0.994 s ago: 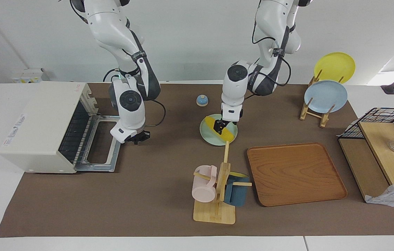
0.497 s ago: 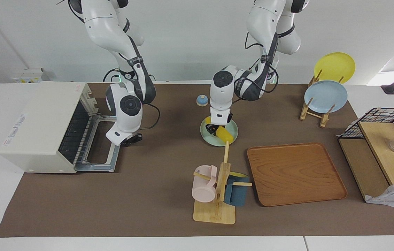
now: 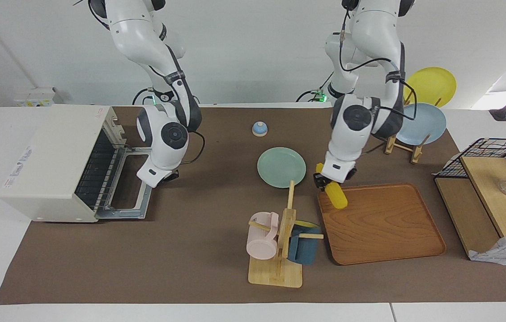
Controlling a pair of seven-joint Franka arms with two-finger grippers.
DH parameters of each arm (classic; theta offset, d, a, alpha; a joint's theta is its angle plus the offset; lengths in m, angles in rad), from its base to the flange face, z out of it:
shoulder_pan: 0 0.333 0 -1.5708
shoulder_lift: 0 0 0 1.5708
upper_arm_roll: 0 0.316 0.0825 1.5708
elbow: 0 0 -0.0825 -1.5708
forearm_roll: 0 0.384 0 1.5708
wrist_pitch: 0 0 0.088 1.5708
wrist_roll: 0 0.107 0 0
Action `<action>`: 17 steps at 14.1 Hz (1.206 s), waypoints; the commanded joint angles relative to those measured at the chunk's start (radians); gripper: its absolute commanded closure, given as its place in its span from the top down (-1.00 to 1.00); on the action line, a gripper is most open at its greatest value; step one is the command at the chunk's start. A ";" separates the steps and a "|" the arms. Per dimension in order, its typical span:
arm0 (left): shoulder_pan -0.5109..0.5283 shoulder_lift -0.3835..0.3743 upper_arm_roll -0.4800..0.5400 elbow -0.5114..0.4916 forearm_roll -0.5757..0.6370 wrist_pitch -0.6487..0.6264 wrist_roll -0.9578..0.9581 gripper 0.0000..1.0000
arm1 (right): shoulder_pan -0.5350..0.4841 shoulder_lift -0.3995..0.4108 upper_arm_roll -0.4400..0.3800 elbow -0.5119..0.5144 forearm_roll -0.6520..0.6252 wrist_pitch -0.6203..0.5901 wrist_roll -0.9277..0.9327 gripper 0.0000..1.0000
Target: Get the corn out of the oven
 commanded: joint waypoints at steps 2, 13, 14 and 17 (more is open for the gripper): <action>0.102 0.160 -0.010 0.179 0.007 0.043 0.227 -0.94 | -0.049 -0.029 -0.005 0.087 -0.027 -0.101 -0.160 -0.99; 0.187 -0.129 -0.006 0.236 0.004 -0.386 0.284 1.00 | -0.262 -0.208 -0.007 0.107 0.200 -0.185 -0.457 -0.14; 0.195 -0.189 -0.001 0.259 -0.002 -0.511 0.282 1.00 | -0.272 -0.219 -0.007 0.130 0.225 -0.208 -0.457 0.47; 0.238 -0.350 0.013 0.299 0.003 -0.773 0.397 1.00 | -0.292 -0.232 -0.008 0.264 0.378 -0.315 -0.452 1.00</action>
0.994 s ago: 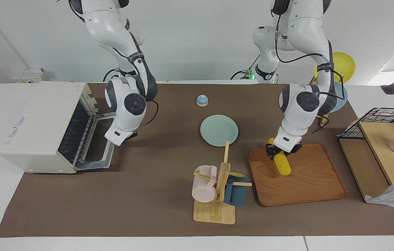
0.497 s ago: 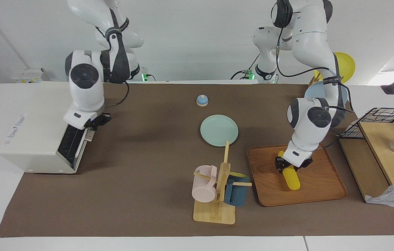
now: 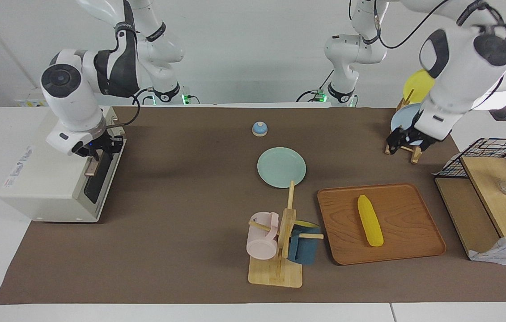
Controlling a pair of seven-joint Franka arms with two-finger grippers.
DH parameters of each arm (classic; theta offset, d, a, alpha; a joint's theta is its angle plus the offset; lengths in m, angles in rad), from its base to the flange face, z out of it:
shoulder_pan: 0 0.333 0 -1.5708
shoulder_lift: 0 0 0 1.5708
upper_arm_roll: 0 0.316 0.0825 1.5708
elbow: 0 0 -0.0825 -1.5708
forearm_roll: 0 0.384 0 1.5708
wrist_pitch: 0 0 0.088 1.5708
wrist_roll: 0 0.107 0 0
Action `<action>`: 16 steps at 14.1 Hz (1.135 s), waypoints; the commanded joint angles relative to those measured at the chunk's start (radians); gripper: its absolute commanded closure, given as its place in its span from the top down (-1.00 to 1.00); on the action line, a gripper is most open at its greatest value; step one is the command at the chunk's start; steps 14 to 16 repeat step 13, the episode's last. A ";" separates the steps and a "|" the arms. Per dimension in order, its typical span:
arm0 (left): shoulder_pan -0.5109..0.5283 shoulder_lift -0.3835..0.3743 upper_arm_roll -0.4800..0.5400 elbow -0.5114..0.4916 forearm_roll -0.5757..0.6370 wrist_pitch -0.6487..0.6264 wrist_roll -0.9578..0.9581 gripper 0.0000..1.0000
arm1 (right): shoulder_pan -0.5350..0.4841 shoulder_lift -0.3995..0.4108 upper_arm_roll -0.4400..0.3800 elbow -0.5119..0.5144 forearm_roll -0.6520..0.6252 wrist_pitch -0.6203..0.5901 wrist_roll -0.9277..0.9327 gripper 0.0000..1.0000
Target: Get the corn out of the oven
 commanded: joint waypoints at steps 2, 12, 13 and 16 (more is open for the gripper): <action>0.020 -0.093 0.005 0.002 0.004 -0.101 0.107 1.00 | -0.022 -0.010 0.004 0.190 0.097 -0.163 -0.016 1.00; 0.006 -0.095 -0.013 0.003 0.043 -0.094 0.133 1.00 | -0.044 0.004 0.007 0.480 0.092 -0.469 0.056 1.00; 0.005 -0.095 -0.013 0.003 0.043 -0.094 0.134 1.00 | -0.031 -0.020 0.005 0.447 0.091 -0.467 0.073 1.00; 0.005 -0.095 -0.013 0.003 0.043 -0.094 0.134 1.00 | -0.031 -0.020 0.005 0.447 0.091 -0.467 0.073 1.00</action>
